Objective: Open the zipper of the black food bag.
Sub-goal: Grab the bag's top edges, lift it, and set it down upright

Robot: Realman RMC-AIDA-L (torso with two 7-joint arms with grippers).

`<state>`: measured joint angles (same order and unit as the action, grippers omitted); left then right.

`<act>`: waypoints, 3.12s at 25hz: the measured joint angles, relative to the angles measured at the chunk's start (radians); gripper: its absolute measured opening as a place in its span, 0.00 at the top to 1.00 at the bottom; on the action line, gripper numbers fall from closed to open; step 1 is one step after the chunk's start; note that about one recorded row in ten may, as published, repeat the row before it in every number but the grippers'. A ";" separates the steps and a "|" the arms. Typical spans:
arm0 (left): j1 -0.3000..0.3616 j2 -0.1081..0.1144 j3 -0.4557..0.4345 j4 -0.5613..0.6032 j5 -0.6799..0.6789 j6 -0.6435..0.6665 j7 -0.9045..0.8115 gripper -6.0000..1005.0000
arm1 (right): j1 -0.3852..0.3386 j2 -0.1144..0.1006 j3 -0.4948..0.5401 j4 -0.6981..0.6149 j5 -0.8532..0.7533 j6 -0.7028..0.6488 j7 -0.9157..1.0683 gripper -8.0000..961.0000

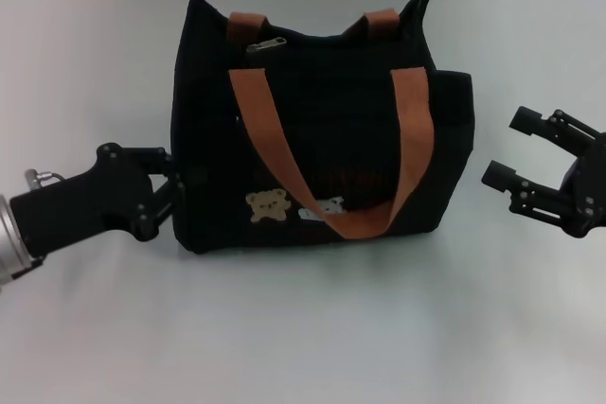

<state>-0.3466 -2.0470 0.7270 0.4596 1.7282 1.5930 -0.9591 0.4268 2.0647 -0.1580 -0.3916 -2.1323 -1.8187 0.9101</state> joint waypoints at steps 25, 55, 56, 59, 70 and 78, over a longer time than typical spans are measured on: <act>-0.104 0.020 -0.140 0.318 0.000 0.291 -0.008 0.92 | 0.320 0.026 -0.169 0.457 0.009 0.341 0.095 0.12; -0.119 -0.021 0.028 0.168 0.007 0.278 0.136 0.92 | 0.000 0.021 -0.126 0.259 0.243 0.136 -0.247 0.12; -0.124 -0.021 0.029 0.150 0.008 0.261 0.143 0.92 | -0.006 0.021 -0.125 0.311 0.272 0.135 -0.387 0.12; -0.126 -0.022 0.030 0.139 0.008 0.248 0.145 0.92 | -0.010 0.022 -0.128 0.350 0.283 0.133 -0.501 0.12; -0.145 -0.025 0.032 0.088 0.005 0.228 0.158 0.92 | -0.021 0.029 -0.062 0.605 0.286 0.154 -1.067 0.12; -0.166 -0.025 0.040 0.064 0.005 0.212 0.159 0.92 | -0.028 0.029 -0.020 0.702 0.286 0.155 -1.300 0.12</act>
<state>-0.5126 -2.0724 0.7675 0.5231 1.7334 1.8054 -0.8006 0.3985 2.0939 -0.1781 0.3108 -1.8462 -1.6635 -0.3897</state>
